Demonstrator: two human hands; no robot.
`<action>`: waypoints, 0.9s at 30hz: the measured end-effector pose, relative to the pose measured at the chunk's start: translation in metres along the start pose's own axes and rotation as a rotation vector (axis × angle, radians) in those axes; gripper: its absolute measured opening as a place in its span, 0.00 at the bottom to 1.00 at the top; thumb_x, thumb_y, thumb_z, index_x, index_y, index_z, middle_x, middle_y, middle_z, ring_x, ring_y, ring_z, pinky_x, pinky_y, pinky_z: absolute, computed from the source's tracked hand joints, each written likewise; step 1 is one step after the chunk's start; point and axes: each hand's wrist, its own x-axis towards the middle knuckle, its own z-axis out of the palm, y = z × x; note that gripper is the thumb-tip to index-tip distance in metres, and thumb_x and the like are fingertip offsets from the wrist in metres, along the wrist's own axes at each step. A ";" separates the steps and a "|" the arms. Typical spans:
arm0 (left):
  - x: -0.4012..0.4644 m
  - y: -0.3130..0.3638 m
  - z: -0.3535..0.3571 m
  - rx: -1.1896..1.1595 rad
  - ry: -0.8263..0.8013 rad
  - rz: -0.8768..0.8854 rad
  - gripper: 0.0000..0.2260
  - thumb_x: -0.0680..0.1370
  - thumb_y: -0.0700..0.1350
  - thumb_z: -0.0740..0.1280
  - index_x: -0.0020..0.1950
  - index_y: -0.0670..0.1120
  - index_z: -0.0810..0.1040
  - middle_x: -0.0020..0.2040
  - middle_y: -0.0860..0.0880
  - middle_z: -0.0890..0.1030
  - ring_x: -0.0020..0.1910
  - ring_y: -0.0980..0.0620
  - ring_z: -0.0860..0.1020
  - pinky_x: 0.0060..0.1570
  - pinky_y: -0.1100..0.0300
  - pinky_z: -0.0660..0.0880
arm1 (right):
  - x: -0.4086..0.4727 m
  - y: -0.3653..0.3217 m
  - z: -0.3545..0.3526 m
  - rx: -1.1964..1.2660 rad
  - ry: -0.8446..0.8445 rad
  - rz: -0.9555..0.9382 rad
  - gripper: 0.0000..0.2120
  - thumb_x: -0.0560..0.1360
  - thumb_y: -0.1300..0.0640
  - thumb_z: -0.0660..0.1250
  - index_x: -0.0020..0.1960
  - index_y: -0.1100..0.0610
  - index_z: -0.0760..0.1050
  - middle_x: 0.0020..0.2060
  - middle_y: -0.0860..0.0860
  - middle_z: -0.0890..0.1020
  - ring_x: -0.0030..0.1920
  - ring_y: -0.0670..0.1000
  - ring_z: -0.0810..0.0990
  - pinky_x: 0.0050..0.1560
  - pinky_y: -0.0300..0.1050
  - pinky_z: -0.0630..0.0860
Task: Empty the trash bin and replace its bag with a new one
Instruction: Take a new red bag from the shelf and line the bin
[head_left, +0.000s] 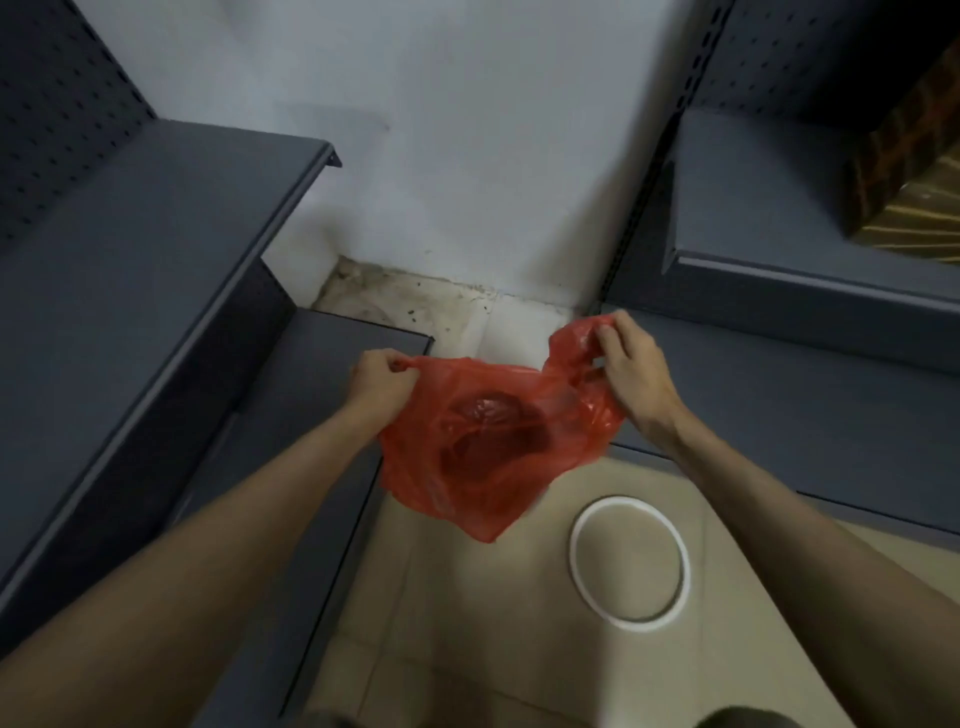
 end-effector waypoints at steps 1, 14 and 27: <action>0.009 -0.007 0.008 0.008 -0.007 0.004 0.06 0.78 0.41 0.68 0.51 0.44 0.84 0.41 0.47 0.83 0.41 0.48 0.82 0.42 0.58 0.78 | 0.006 0.013 0.007 0.065 0.009 0.009 0.11 0.82 0.56 0.55 0.44 0.58 0.71 0.39 0.55 0.80 0.41 0.52 0.81 0.43 0.51 0.77; 0.072 -0.068 0.072 0.199 0.121 0.213 0.08 0.76 0.47 0.64 0.44 0.45 0.81 0.50 0.38 0.83 0.50 0.38 0.81 0.53 0.45 0.79 | 0.059 0.149 0.087 -0.159 -0.132 0.003 0.12 0.83 0.56 0.50 0.49 0.59 0.70 0.49 0.58 0.77 0.50 0.56 0.75 0.48 0.44 0.70; 0.062 -0.060 0.061 0.283 0.189 0.090 0.10 0.74 0.44 0.63 0.49 0.40 0.77 0.52 0.40 0.82 0.52 0.39 0.80 0.55 0.48 0.78 | 0.049 0.128 0.132 -0.024 -0.297 0.030 0.15 0.82 0.61 0.49 0.54 0.68 0.72 0.55 0.64 0.78 0.60 0.64 0.76 0.66 0.59 0.70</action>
